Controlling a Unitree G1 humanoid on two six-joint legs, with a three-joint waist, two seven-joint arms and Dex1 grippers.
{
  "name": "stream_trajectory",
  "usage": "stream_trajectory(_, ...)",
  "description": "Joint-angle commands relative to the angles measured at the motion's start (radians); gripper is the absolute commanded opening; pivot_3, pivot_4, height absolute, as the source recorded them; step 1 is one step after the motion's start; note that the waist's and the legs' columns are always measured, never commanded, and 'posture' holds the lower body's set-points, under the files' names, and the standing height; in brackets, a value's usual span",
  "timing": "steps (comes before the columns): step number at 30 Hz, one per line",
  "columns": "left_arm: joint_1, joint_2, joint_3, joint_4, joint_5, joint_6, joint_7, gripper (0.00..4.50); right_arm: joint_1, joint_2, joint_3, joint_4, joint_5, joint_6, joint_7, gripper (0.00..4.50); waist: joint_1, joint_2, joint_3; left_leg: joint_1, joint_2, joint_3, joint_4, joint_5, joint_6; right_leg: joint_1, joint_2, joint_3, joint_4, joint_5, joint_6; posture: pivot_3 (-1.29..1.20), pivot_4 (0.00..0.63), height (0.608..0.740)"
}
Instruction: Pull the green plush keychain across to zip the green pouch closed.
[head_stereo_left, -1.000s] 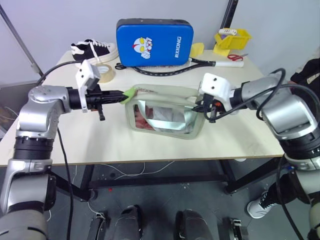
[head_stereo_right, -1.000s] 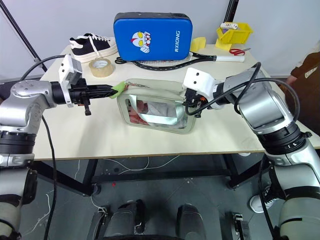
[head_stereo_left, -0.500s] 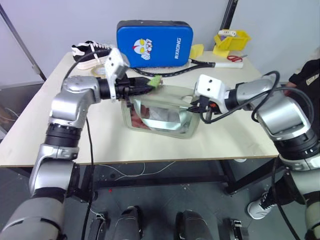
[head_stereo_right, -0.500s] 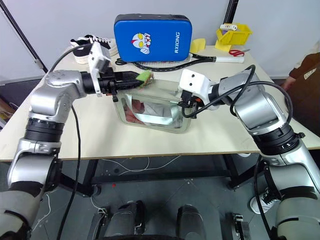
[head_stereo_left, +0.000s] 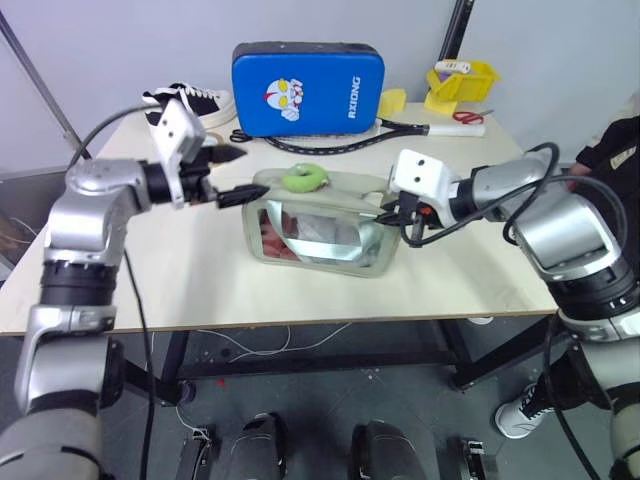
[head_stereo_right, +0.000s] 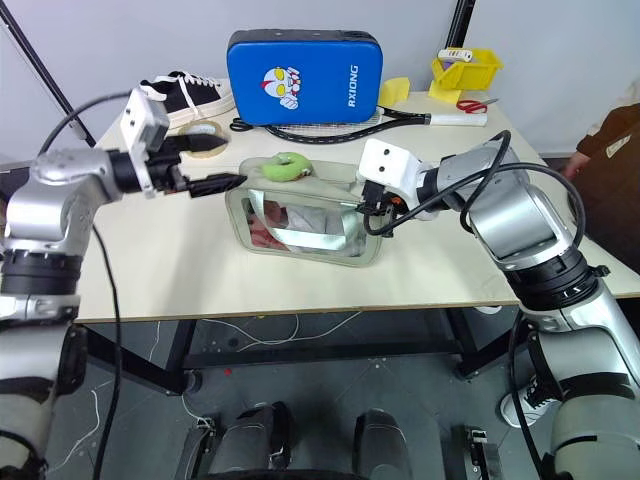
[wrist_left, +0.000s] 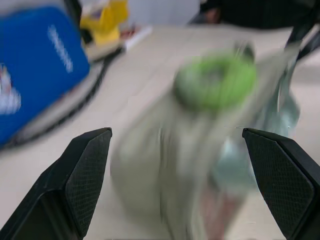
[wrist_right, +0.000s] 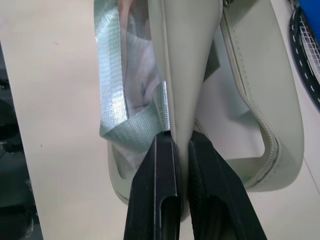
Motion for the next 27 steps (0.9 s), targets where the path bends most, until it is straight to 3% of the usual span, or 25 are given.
stream_trajectory(1,0.009,-0.003,0.001,-0.047,0.001,-0.019,0.002,4.46,-0.014,-0.005,-0.045,-0.022,0.009,-0.011,-0.006,0.0,0.002,-0.001,-0.001,0.0,0.0,0.0,0.0,0.0,0.0,0.0,0.0,0.0,0.0,0.0,0.0,0.0,0.0,0.723)
stream_trajectory(2,0.011,-0.014,-0.006,-0.036,0.012,-0.036,0.01,4.46,-0.015,-0.004,-0.045,-0.021,0.009,-0.012,-0.004,0.0,0.003,-0.001,-0.001,-0.001,0.0,0.0,0.001,0.0,0.0,0.0,0.0,0.0,0.0,0.0,0.0,0.0,0.0,0.723)
stream_trajectory(4,0.004,-0.036,-0.014,-0.006,0.031,-0.053,0.033,3.91,-0.017,-0.003,-0.044,-0.021,0.011,-0.013,-0.002,0.0,0.002,-0.001,-0.001,0.0,0.0,0.0,0.001,0.0,0.0,0.0,0.0,0.0,0.0,0.0,0.0,0.0,0.0,0.723)
stream_trajectory(5,0.001,-0.045,-0.019,0.001,0.034,-0.058,0.031,3.57,-0.019,-0.003,-0.043,-0.019,0.01,-0.014,-0.001,0.0,0.001,-0.002,0.007,0.0,0.0,0.0,0.001,0.0,0.0,0.0,0.0,0.0,0.0,0.0,0.0,0.0,0.15,0.723)
stream_trajectory(7,0.003,-0.058,-0.029,0.003,0.042,-0.062,0.029,2.58,-0.021,-0.003,-0.042,-0.018,0.009,-0.014,0.0,0.0,0.001,-0.003,0.024,0.007,0.001,0.0,-0.001,-0.002,0.002,0.002,0.0,0.0,-0.002,-0.003,-0.005,0.0,0.15,0.723)
stream_trajectory(12,0.024,-0.067,-0.034,-0.017,0.04,-0.054,0.02,0.03,-0.021,-0.003,-0.045,-0.019,0.01,-0.01,0.001,0.0,0.0,-0.002,0.024,0.004,0.001,0.001,-0.002,-0.002,0.003,0.001,0.0,0.001,0.0,-0.004,-0.007,0.0,0.15,0.723)
stream_trajectory(18,0.053,-0.065,-0.022,-0.071,0.031,0.003,0.054,0.03,-0.02,0.004,-0.045,-0.013,0.011,-0.004,-0.005,0.0,0.002,-0.002,0.024,0.005,0.001,0.0,-0.001,-0.002,0.003,0.002,0.0,0.001,0.001,-0.004,-0.007,0.0,0.15,0.723)
stream_trajectory(21,0.076,-0.067,-0.016,-0.124,0.014,0.037,0.067,0.0,-0.023,0.007,-0.053,-0.013,0.023,0.017,-0.002,1.2,0.001,-0.001,0.024,0.005,0.001,0.0,-0.001,-0.002,0.003,0.002,0.0,0.001,0.001,-0.004,-0.007,0.0,0.15,0.723)
stream_trajectory(27,0.102,-0.069,-0.012,-0.191,-0.01,0.092,0.087,0.0,-0.092,0.046,-0.153,-0.027,0.108,0.059,-0.024,4.3,0.004,0.0,0.025,0.004,0.001,0.0,-0.001,-0.002,0.003,0.002,-0.001,0.001,0.0,-0.004,-0.007,0.0,0.15,0.723)
